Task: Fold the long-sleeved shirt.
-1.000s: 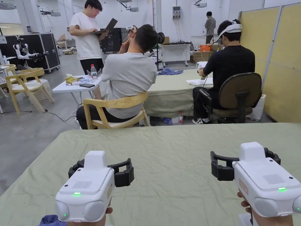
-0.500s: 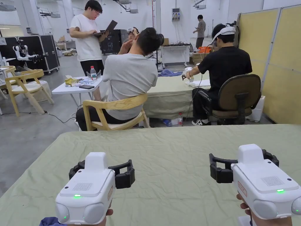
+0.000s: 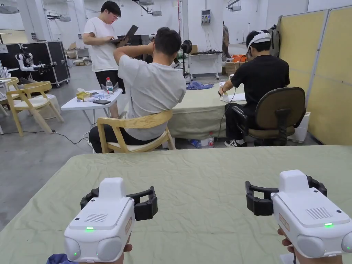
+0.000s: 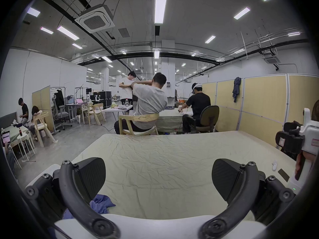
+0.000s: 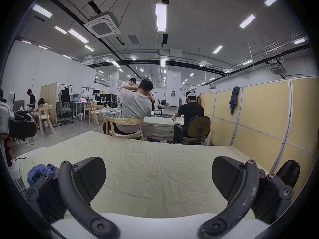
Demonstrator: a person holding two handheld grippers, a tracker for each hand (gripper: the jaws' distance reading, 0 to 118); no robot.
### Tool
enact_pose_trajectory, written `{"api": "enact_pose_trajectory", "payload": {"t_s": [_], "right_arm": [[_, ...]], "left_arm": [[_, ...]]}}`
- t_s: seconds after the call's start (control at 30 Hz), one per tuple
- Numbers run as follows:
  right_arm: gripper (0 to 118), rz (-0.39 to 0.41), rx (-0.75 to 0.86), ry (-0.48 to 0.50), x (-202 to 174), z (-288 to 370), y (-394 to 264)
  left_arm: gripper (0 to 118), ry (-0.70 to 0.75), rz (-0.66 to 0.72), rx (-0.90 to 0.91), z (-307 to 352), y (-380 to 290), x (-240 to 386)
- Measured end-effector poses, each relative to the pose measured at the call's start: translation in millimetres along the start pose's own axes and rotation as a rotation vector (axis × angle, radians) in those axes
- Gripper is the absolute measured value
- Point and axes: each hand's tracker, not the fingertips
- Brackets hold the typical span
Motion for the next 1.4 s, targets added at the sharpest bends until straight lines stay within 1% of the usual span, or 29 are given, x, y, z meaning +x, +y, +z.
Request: {"api": "enact_pose_trajectory", "payload": {"t_s": [0.93,1.17,1.4], "right_arm": [[118,-0.001,0.0,0.007,0.7,-1.6,0.8],[118,-0.05,0.009,0.024,4.4,-1.5,-0.7],[118,-0.029,-0.002,0.018,4.9,-2.5,-1.6]], "left_arm": [[118,-0.015,-0.01,-0.001,-4.3,0.2,4.0],[118,-0.014,-0.011,-0.011,-3.5,-1.4,5.9],[118,-0.021,-0.003,-0.009,-4.3,-2.7,6.1]]}}
